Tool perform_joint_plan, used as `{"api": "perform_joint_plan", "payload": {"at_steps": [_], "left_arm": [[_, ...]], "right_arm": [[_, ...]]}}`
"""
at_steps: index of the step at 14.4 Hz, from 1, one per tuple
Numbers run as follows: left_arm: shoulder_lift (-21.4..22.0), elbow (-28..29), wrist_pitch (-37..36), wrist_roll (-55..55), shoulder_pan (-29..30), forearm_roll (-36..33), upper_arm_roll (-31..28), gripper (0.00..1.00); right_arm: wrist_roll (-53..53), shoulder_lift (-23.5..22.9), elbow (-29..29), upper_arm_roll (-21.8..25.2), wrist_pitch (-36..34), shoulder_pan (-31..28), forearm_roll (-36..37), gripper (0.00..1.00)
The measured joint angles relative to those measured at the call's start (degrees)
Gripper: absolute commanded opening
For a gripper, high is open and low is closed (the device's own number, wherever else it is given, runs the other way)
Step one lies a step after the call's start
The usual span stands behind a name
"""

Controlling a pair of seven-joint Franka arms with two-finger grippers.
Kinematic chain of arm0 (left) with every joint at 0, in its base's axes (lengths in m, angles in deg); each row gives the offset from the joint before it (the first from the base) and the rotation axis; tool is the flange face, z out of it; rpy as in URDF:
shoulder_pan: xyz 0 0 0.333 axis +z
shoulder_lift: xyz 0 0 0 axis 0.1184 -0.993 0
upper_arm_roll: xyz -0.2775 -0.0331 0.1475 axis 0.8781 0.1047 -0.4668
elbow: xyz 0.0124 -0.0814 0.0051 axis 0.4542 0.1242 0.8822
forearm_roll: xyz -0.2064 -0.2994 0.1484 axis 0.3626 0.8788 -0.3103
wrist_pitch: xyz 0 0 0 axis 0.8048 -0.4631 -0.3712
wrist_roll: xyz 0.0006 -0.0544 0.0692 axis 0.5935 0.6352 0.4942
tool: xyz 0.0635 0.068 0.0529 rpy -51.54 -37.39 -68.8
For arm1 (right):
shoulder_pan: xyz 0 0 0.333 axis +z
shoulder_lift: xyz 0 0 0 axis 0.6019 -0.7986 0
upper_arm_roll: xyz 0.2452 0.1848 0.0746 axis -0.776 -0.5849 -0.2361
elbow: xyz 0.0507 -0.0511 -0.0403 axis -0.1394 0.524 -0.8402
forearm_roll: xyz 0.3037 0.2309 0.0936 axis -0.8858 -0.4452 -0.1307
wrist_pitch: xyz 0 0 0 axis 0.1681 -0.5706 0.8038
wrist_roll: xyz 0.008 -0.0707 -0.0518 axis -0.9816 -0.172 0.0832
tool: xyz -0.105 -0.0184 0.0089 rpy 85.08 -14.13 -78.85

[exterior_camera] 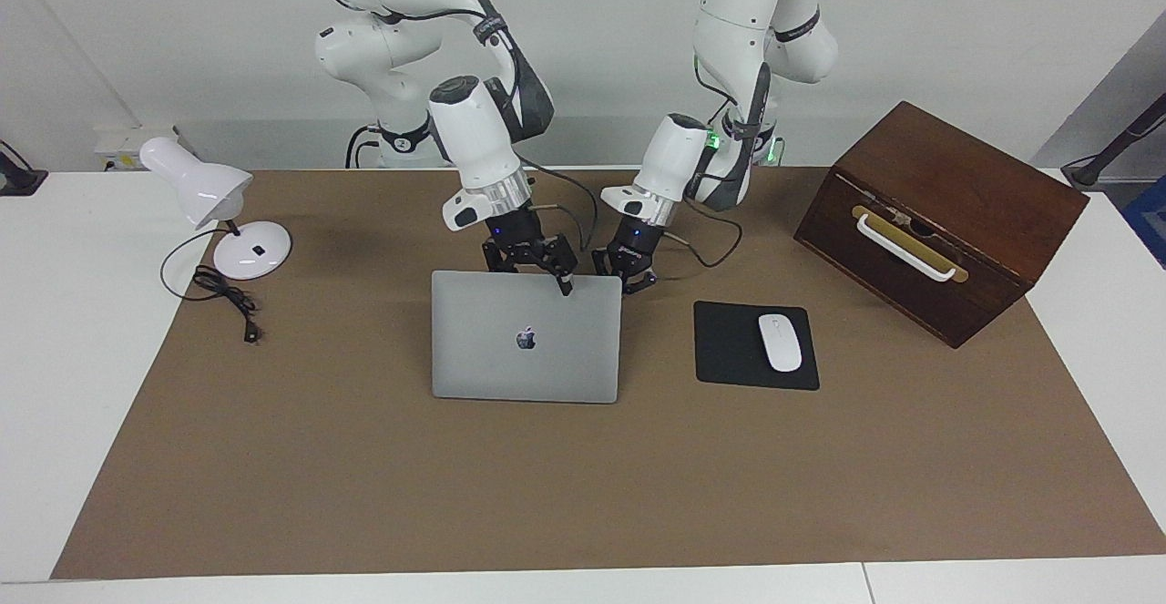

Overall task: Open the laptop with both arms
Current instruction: 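Lift the laptop lid upward and away with the right gripper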

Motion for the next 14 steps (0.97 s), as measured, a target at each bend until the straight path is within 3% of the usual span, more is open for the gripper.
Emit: {"api": "perform_joint_plan", "payload": {"at_steps": [10,14], "left_arm": [[0.0,0.0,0.0,0.0,0.0,0.0,0.0,0.0],[0.0,0.0,0.0,0.0,0.0,0.0,0.0,0.0]], "right_arm": [[-0.8,-2.0,-12.2,0.3,-14.5,-3.7,6.6,1.0],[-5.2,-3.1,-14.4,0.3,-16.3,-5.2,6.8,1.0]]}}
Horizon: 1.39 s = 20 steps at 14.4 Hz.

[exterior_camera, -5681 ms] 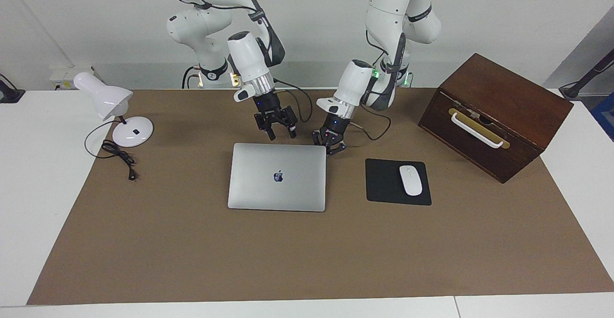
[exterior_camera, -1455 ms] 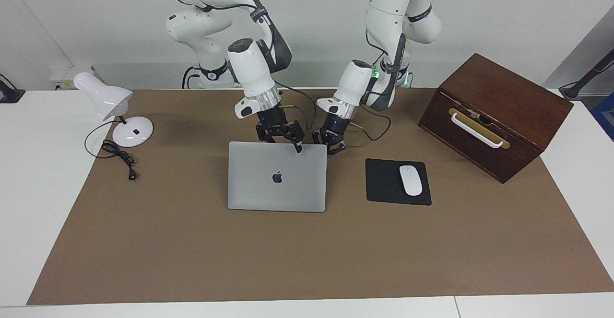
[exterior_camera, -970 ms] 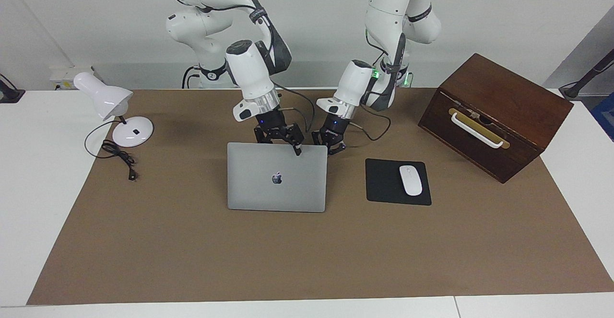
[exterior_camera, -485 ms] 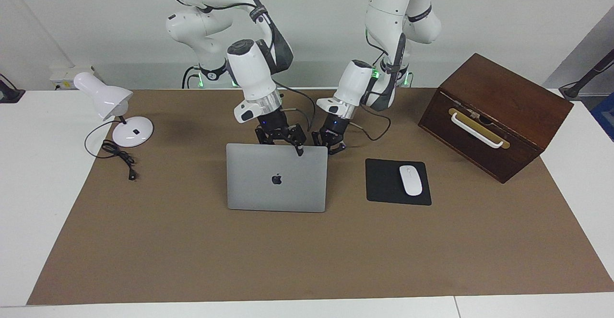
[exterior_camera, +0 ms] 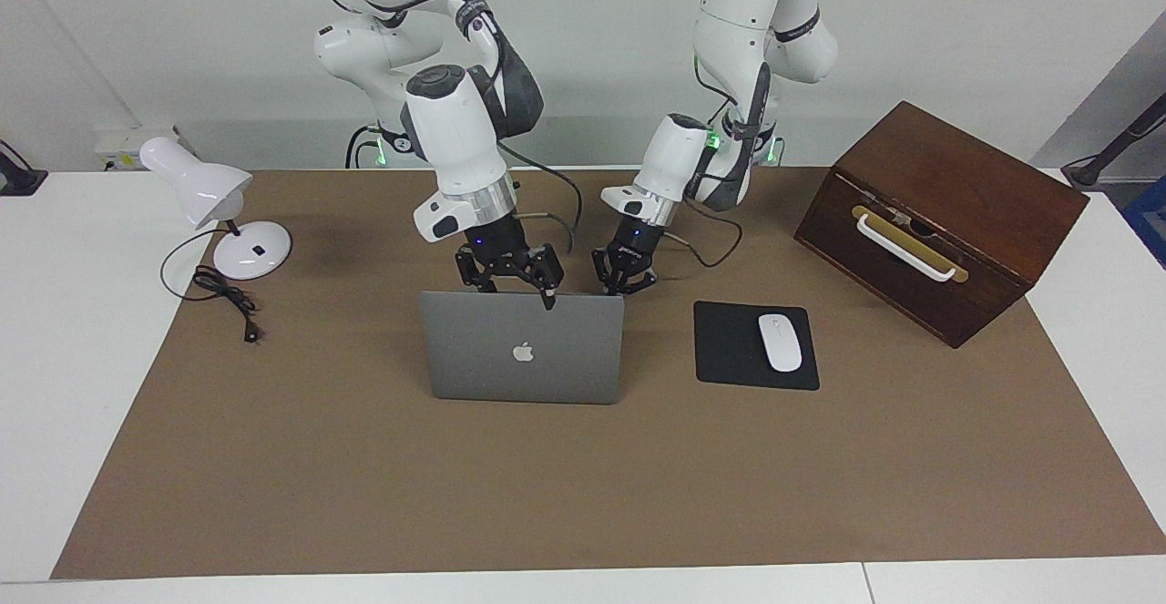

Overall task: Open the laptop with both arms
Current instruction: 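Lift the laptop lid upward and away with the right gripper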

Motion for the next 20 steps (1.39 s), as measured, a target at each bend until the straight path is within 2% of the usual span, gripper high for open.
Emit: {"api": "perform_joint_plan", "payload": {"at_steps": [8,20], "left_arm": [[0.0,0.0,0.0,0.0,0.0,0.0,0.0,0.0],[-0.5,-0.6,0.2,0.0,0.0,0.0,0.0,0.0]], "right_arm": [[-3.7,-0.5,-6.0,0.0,-6.9,-1.8,2.7,1.0],[-11.6,-2.6,-9.2,0.1,-7.1,-4.8,2.7,1.0]]}}
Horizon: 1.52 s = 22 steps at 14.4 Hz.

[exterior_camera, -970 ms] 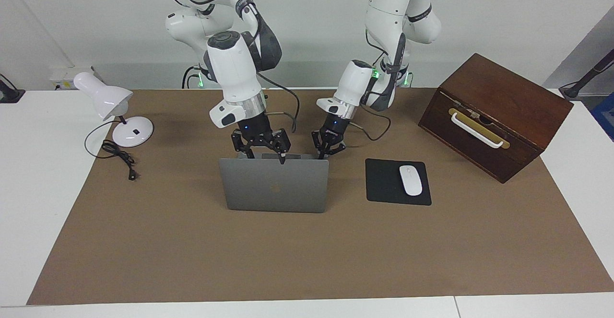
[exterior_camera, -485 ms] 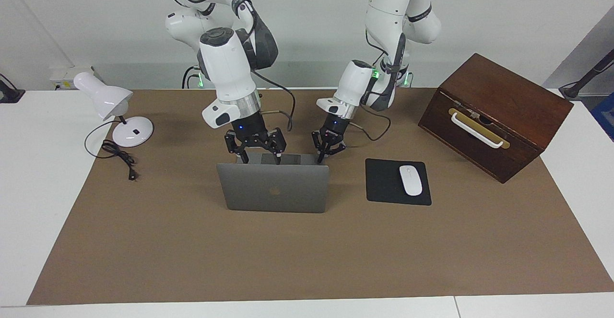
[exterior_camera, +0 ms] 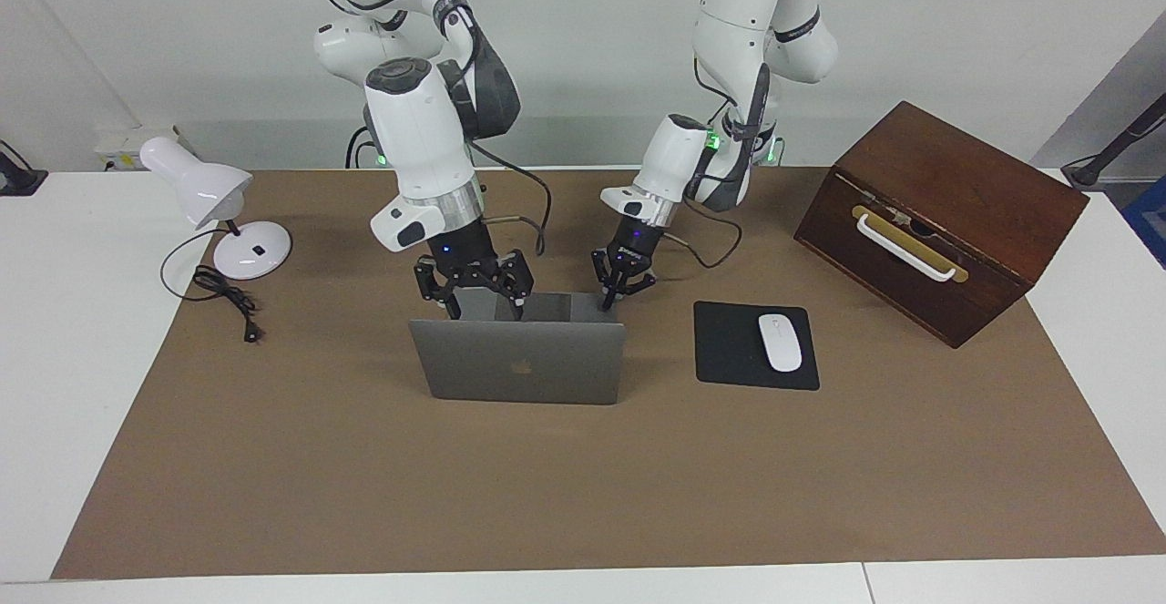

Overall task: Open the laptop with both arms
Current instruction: 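Lift the laptop lid upward and away with the right gripper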

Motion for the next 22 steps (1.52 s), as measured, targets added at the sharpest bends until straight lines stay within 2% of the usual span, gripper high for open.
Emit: {"api": "perform_joint_plan", "payload": {"at_steps": [13,22], "left_arm": [[-0.2,-0.3,0.1,0.0,0.0,0.0,0.0,0.0],[-0.2,-0.3,0.1,0.0,0.0,0.0,0.0,0.0]], "right_arm": [[-4.5,-0.7,-0.8,0.0,-0.2,-2.2,0.0,1.0],[-11.4,-0.7,-1.1,0.1,-6.3,-4.8,0.0,1.0]]}}
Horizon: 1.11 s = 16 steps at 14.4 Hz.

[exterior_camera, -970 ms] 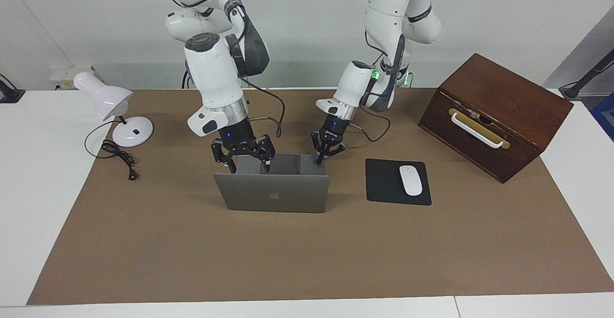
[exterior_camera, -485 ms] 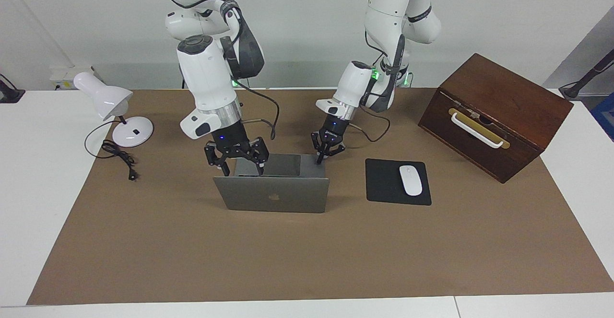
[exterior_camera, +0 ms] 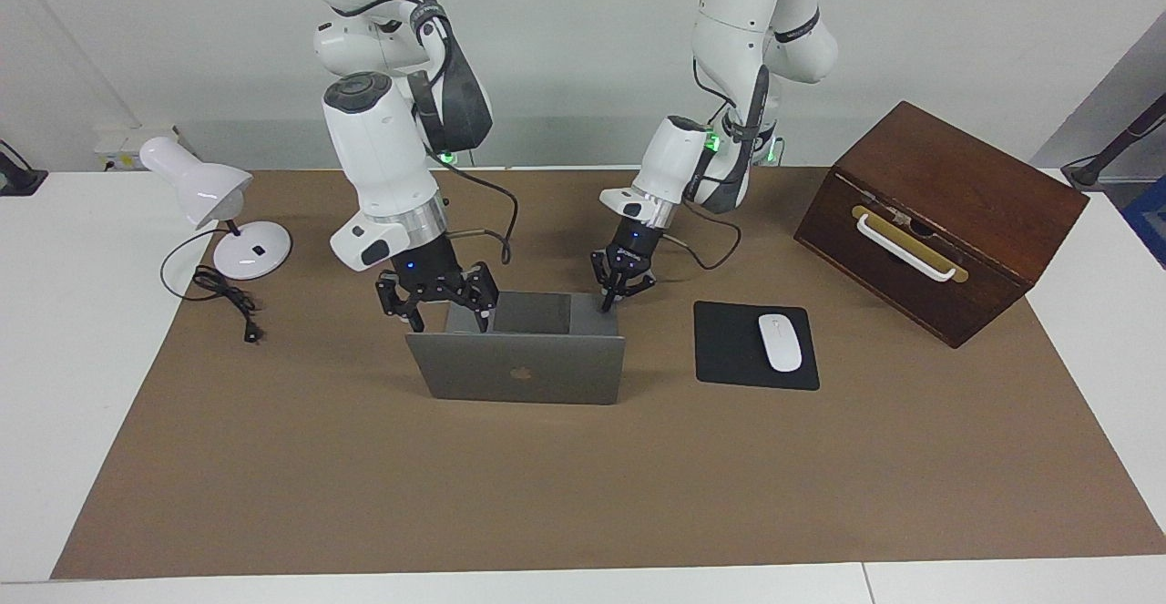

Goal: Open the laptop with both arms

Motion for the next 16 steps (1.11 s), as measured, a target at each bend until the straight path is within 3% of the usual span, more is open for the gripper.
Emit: {"api": "perform_joint_plan", "payload": {"at_steps": [7,16], "left_arm": [[0.0,0.0,0.0,-0.7,0.0,0.0,0.0,0.0],[-0.7,-1.0,0.0,-2.8,0.1,0.0,-0.5,0.0]], "right_arm": [[-7.5,4.3,-0.6,0.1,-13.1,-3.7,0.2,1.0],[-22.4,13.4,2.5,0.3,-23.4,-15.1,3.0,1.0]]}}
